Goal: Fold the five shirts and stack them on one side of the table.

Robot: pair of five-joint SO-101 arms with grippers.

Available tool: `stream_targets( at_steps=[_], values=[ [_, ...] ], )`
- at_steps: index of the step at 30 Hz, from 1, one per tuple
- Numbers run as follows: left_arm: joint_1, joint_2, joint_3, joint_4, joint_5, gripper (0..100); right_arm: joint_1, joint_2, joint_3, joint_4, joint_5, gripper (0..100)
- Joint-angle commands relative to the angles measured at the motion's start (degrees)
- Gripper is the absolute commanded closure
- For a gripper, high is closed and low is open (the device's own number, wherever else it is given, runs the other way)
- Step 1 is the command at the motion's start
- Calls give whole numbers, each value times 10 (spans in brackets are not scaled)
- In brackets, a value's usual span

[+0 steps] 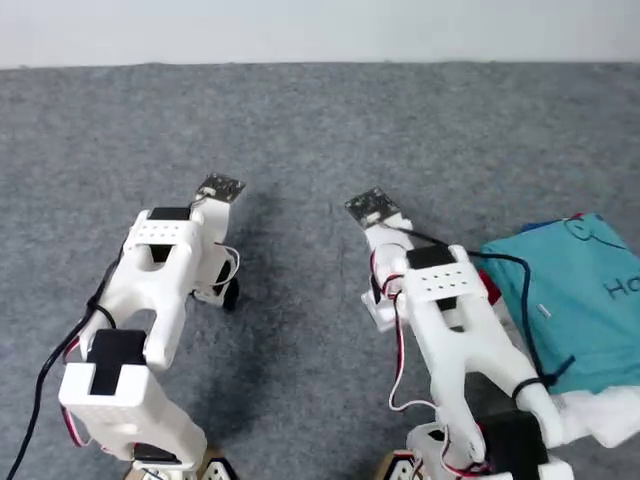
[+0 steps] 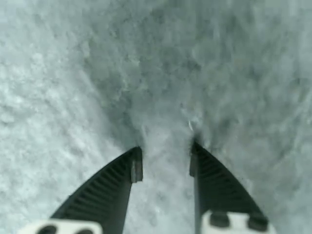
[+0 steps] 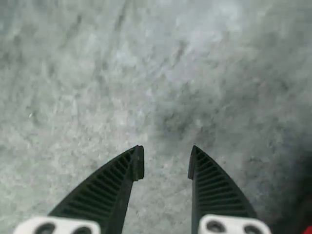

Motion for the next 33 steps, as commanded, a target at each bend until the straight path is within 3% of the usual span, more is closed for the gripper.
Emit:
stream_targets(
  at_steps=[1,8,15,22,29,33],
  values=[
    [4,-51,10,47,1,874,-5,-35,-11,65,-5,841],
    [4,-340,35,113,-4,903,-5,-249,-41,184,-5,841],
    [0,-610,223,103,-6,903,-6,-449,102,204,-5,839],
    [4,-853,411,77,-91,901,-5,-625,224,201,-5,840],
    [4,-1073,456,100,-40,901,-7,-725,278,196,-4,841],
    [0,-1113,471,114,21,901,-6,-718,289,200,71,841]
  ],
)
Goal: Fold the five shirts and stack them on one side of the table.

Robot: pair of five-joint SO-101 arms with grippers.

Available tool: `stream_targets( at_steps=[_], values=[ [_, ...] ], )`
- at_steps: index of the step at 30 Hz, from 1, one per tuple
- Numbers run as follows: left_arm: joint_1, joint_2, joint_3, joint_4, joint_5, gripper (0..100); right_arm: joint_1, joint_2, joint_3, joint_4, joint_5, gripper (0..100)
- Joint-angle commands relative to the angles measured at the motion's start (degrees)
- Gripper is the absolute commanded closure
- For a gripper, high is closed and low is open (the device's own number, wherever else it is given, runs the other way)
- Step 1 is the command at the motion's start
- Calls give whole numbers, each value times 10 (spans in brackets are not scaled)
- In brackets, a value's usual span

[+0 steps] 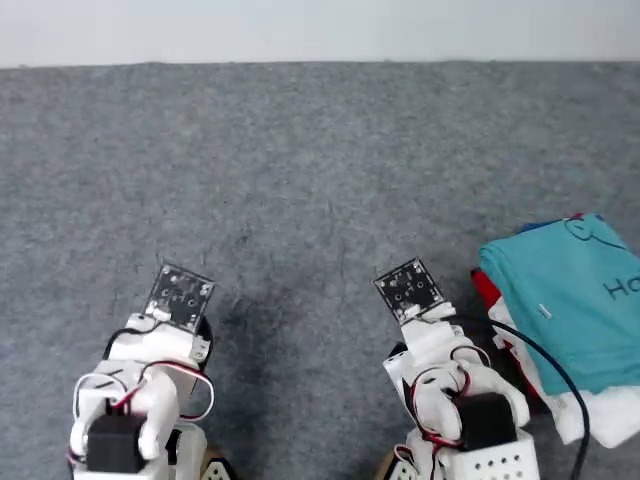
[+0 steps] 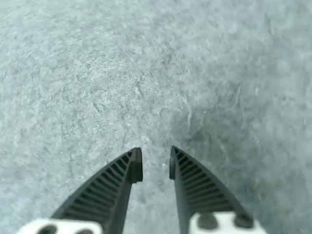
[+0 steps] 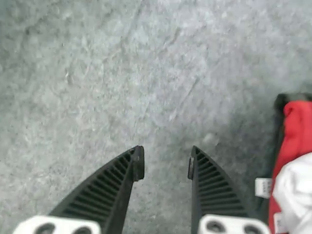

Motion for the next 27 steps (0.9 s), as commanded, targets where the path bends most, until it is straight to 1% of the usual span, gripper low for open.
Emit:
stream_targets(
  at_steps=[1,3,5,6,8,10,11,13,15,18,21,25,27],
  values=[
    [-2,-22,2,3,45,901,-3,6,6,-3,69,841],
    [-2,-22,3,2,49,901,-2,6,9,-6,91,841],
    [-2,-22,-3,2,49,901,8,0,0,-2,80,841],
    [-3,-22,-13,2,49,902,25,0,-18,0,62,841],
    [-5,-22,-44,3,50,902,65,0,-76,19,3,841],
    [-22,-22,-91,5,62,903,90,0,-154,62,-55,841],
    [-32,-22,-116,8,76,903,92,0,-193,90,-73,841],
    [-50,-22,-165,26,100,903,92,0,-258,136,-84,841],
    [-62,-22,-200,52,105,903,97,0,-294,140,-84,841],
    [-72,-23,-233,94,105,903,96,0,-306,150,-85,841],
    [-84,-25,-243,94,106,903,96,0,-320,159,-85,841],
    [-115,-26,-290,98,106,903,95,-1,-378,211,-96,841],
    [-127,-26,-335,129,106,903,95,-8,-393,213,-113,841]
  ],
)
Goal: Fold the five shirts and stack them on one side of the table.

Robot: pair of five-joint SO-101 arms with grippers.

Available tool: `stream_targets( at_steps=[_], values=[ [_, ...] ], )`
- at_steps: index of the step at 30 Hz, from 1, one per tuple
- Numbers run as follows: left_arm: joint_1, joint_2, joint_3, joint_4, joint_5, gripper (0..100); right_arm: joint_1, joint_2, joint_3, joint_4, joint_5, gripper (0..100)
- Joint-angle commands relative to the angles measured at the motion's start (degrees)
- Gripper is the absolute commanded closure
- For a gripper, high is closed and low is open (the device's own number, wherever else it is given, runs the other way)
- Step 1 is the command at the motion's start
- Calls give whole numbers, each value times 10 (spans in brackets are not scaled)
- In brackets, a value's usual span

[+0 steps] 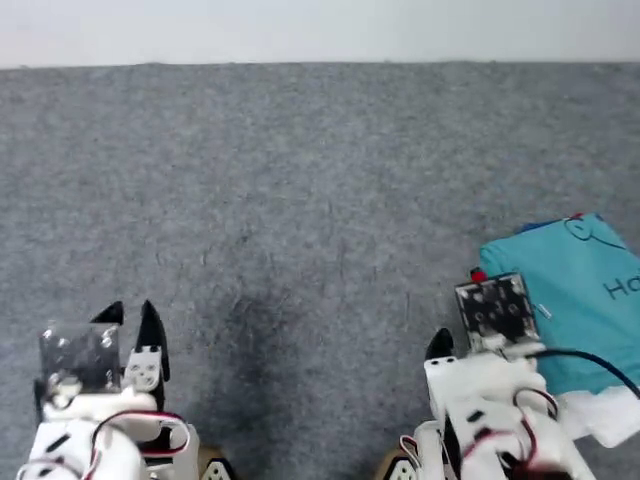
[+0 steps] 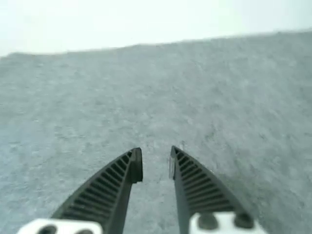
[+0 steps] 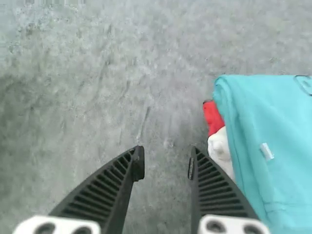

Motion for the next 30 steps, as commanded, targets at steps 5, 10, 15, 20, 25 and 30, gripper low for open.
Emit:
stream_targets(
  at_steps=[5,10,15,20,25,30],
  values=[
    [-9,-3,-122,84,4,902,2,-76,2,22,-84,841],
    [-5,-3,-93,81,4,902,7,-175,2,24,-111,841],
    [-8,-3,-92,75,4,902,7,-164,5,23,-189,841],
    [-8,-3,-92,75,4,902,27,-164,5,24,-229,841],
    [-8,-3,-92,75,4,902,54,-164,6,23,-226,841],
    [-5,-3,-92,75,4,902,55,-164,6,23,-226,840]
  ],
)
